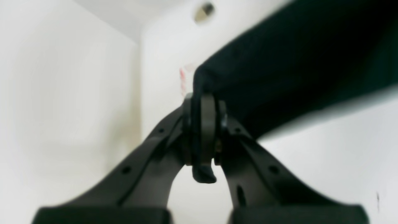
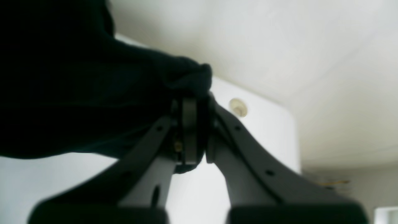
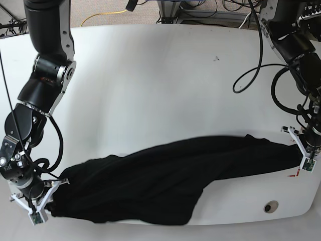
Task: Fold the T-shirt properly
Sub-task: 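Lay the stretched shirt down and release with the right gripper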
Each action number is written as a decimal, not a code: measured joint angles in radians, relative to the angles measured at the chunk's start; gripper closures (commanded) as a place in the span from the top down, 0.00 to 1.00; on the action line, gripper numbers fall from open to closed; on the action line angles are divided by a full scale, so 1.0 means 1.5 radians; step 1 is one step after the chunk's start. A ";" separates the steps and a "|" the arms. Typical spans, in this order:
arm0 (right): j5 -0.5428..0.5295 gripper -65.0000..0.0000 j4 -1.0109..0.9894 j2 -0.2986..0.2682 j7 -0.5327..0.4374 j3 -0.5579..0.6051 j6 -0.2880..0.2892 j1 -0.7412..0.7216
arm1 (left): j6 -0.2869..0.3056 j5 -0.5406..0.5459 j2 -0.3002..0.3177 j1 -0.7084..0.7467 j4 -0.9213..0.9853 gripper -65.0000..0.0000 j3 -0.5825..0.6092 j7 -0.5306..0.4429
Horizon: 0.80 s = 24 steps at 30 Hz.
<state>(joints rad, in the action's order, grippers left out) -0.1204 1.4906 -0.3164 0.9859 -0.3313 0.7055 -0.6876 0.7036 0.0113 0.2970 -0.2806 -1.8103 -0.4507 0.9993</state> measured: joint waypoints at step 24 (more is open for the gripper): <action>0.003 0.08 -0.003 0.076 -0.003 -0.230 -0.001 0.381 | 0.003 -0.001 -0.004 0.284 0.074 0.00 -0.074 -0.135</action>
<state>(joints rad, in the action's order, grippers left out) -0.1158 1.4857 -0.2031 0.9810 -0.6758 0.7036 -0.1165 0.7086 0.0105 0.2916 0.1455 -1.6989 -0.5617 0.7963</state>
